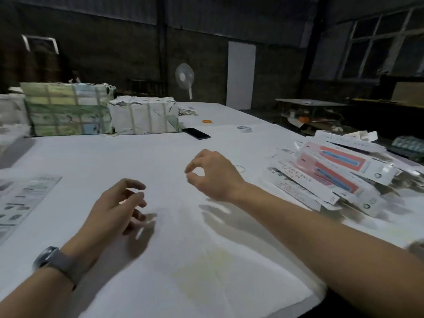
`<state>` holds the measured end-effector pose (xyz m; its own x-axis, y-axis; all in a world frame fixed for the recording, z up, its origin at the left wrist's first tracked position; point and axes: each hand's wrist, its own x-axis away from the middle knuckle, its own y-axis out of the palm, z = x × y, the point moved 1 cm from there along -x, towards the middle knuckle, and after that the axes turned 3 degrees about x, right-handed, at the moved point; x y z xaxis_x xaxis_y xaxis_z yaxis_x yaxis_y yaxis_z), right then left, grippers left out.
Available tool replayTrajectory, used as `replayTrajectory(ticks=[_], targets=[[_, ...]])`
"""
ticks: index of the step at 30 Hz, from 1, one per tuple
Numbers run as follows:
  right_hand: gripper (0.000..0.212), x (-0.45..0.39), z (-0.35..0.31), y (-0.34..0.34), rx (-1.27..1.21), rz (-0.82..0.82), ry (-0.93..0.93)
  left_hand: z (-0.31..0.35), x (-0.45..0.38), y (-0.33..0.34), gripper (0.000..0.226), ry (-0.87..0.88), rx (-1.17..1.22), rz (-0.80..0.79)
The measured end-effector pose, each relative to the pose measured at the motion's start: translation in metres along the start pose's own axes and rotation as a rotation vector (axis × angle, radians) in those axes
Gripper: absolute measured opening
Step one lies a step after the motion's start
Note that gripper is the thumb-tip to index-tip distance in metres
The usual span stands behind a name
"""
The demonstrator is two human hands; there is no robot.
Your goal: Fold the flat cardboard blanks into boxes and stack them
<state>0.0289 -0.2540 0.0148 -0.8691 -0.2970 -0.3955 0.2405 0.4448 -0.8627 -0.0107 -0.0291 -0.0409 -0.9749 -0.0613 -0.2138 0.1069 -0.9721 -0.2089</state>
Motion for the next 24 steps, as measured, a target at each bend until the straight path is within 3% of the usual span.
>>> replayTrajectory(ticks=[6, 8, 12, 17, 21, 24], targets=[[0.012, -0.025, -0.076, 0.073, -0.426, -0.03, -0.038, -0.003, -0.006, -0.016, 0.01, 0.106, -0.352, 0.112], [0.014, -0.022, -0.078, 0.091, -0.443, -0.038, -0.058, -0.005, -0.011, -0.029, 0.011, 0.093, -0.541, 0.205], [0.018, -0.016, -0.064, 0.102, -0.507, 0.047, -0.119, -0.009, -0.019, -0.063, 0.025, -0.025, -0.848, 0.384], [0.022, -0.017, -0.061, 0.104, -0.555, -0.013, -0.121, -0.021, -0.023, -0.119, 0.054, -0.305, -1.152, 0.472], [0.024, -0.016, -0.064, 0.104, -0.535, -0.036, -0.171, -0.033, -0.024, -0.131, 0.052, -0.464, -1.105, 0.349], [0.026, -0.016, -0.062, 0.105, -0.553, -0.043, -0.158, -0.032, -0.025, -0.124, 0.046, -0.442, -1.137, 0.291]])
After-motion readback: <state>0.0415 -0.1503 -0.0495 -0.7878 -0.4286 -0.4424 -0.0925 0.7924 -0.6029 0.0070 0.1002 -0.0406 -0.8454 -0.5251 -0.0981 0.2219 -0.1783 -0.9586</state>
